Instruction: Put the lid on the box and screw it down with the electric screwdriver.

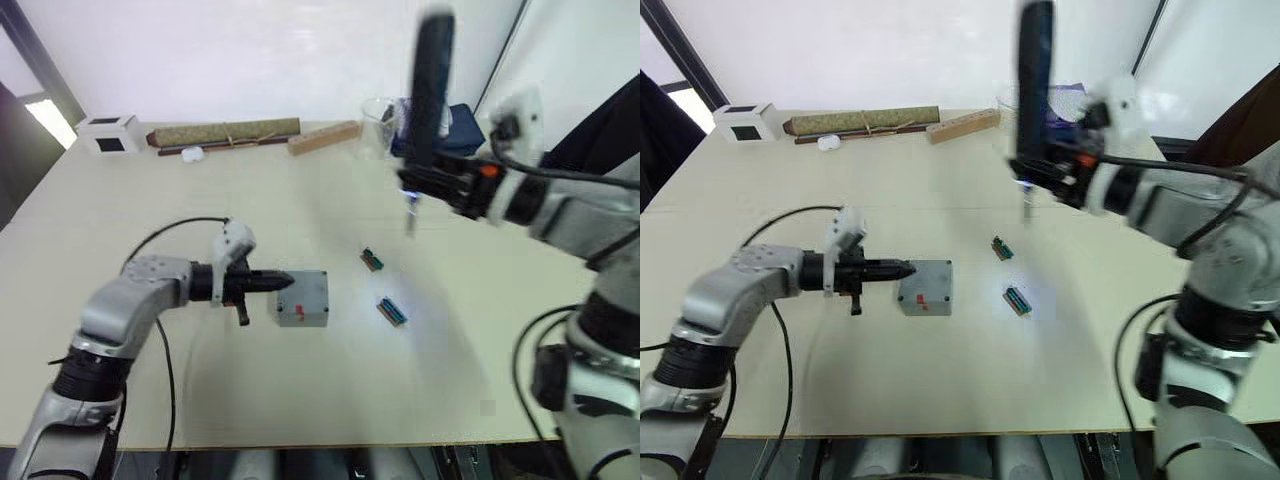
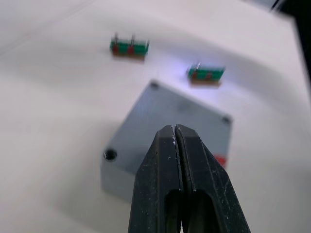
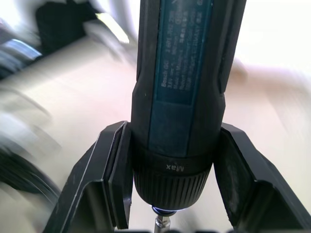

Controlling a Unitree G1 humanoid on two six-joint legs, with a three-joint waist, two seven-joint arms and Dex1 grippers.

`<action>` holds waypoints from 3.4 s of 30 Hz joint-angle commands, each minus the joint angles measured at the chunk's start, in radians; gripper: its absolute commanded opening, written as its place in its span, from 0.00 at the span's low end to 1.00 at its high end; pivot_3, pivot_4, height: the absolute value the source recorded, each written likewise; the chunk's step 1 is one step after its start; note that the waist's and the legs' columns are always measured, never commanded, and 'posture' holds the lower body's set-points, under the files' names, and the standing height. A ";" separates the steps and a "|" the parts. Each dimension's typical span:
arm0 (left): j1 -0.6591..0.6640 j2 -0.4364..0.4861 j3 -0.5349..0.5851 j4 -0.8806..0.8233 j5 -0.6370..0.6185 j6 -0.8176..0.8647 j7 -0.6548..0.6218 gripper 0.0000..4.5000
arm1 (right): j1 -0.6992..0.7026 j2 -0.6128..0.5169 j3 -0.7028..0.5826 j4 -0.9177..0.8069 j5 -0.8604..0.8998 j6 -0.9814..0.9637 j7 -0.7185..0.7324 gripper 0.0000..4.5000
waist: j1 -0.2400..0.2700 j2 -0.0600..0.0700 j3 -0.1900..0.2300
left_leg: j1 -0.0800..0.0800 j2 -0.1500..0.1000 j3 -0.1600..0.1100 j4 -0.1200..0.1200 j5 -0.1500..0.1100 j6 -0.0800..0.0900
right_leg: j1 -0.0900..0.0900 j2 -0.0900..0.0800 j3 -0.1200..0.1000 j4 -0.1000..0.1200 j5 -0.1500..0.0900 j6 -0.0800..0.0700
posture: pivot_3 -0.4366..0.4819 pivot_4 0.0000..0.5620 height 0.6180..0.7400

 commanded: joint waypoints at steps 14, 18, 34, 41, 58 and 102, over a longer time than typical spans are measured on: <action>0.048 0.076 -0.177 -0.128 0.105 -0.148 -0.061 0.00 | 0.303 -0.295 0.104 0.209 0.196 0.090 -0.071 0.48 | -0.039 0.010 0.009 | -0.006 -0.001 0.001 0.007 -0.005 0.010 | -0.008 0.005 0.005 0.004 0.001 0.008 | 0.48 0.27 1.00; 0.063 0.079 -0.163 -0.128 0.103 -0.147 -0.054 0.00 | 0.316 -0.296 0.125 0.209 0.162 0.090 -0.069 0.68 | -0.038 0.010 0.009 | -0.007 -0.001 0.002 0.013 -0.005 0.010 | -0.006 0.005 0.006 0.004 0.002 0.009 | 0.48 0.27 1.00; -0.066 0.172 -0.080 0.282 0.251 -0.310 -0.078 0.00 | 0.125 -0.480 0.280 0.050 -0.055 -0.277 0.249 0.99 | -0.042 0.011 0.010 | -0.006 0.000 0.002 0.013 -0.005 0.010 | -0.006 0.005 0.005 0.004 0.003 0.012 | 0.48 0.27 1.00; -0.005 0.108 -0.114 0.334 0.293 -0.331 -0.039 0.00 | 0.207 -0.300 0.460 -0.265 -0.079 -0.567 0.390 0.99 | -0.034 0.009 0.009 | -0.007 0.000 0.002 0.013 -0.005 0.010 | -0.005 0.004 0.004 0.003 0.003 0.012 | 0.48 0.27 1.00; 0.039 -0.021 -0.146 0.217 0.290 -0.250 0.040 0.00 | 0.276 0.094 0.784 -0.200 -0.334 -0.649 0.302 0.99 | -0.010 0.005 0.010 | -0.006 0.000 -0.001 0.021 -0.005 0.009 | -0.003 0.004 0.002 0.008 0.005 0.012 | 0.48 0.27 1.00; 0.091 -0.005 -0.164 0.149 0.306 -0.222 -0.039 0.00 | 0.281 0.110 0.773 -0.165 -0.505 -0.733 0.438 0.99 | -0.013 0.005 0.010 | -0.005 -0.001 -0.002 0.027 -0.005 0.010 | -0.001 0.004 0.001 0.015 0.005 0.012 | 0.48 0.27 1.00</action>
